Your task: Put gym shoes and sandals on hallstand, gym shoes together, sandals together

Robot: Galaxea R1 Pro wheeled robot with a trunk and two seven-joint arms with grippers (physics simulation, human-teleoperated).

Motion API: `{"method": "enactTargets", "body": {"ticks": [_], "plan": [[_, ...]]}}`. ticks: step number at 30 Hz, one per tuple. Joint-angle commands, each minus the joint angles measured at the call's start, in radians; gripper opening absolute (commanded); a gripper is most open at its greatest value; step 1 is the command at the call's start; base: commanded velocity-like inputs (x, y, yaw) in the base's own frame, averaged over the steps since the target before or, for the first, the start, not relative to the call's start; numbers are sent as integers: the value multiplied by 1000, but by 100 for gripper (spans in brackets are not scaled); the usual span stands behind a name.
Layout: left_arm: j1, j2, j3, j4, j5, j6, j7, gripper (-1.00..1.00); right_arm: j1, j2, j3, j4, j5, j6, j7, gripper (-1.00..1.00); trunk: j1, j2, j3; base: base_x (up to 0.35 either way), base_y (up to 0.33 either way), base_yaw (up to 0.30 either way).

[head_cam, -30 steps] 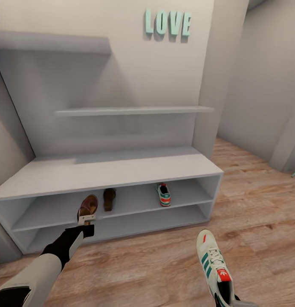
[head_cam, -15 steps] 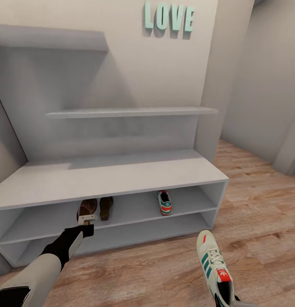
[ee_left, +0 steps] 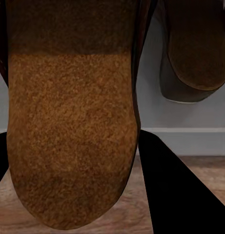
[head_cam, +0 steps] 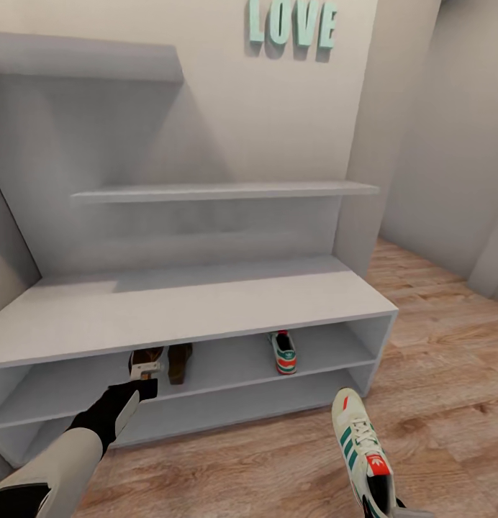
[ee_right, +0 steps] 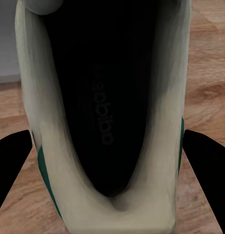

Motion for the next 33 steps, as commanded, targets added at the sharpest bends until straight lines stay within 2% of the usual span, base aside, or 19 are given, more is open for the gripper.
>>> {"method": "enactTargets", "body": {"ticks": [1,10,33], "plan": [[0,0,1,-2,4,7,2,-100,0,0,1,1,0,-3,-3,-100,0,0,-1,29,19,0],[0,0,1,-2,4,6,3,-100,0,0,1,1,0,-3,-3,-100,0,0,-1,120,104,0],[0,0,1,-2,4,5,4,-100,0,0,1,1,0,-3,-3,-100,0,0,-1,58,2,0]]}}
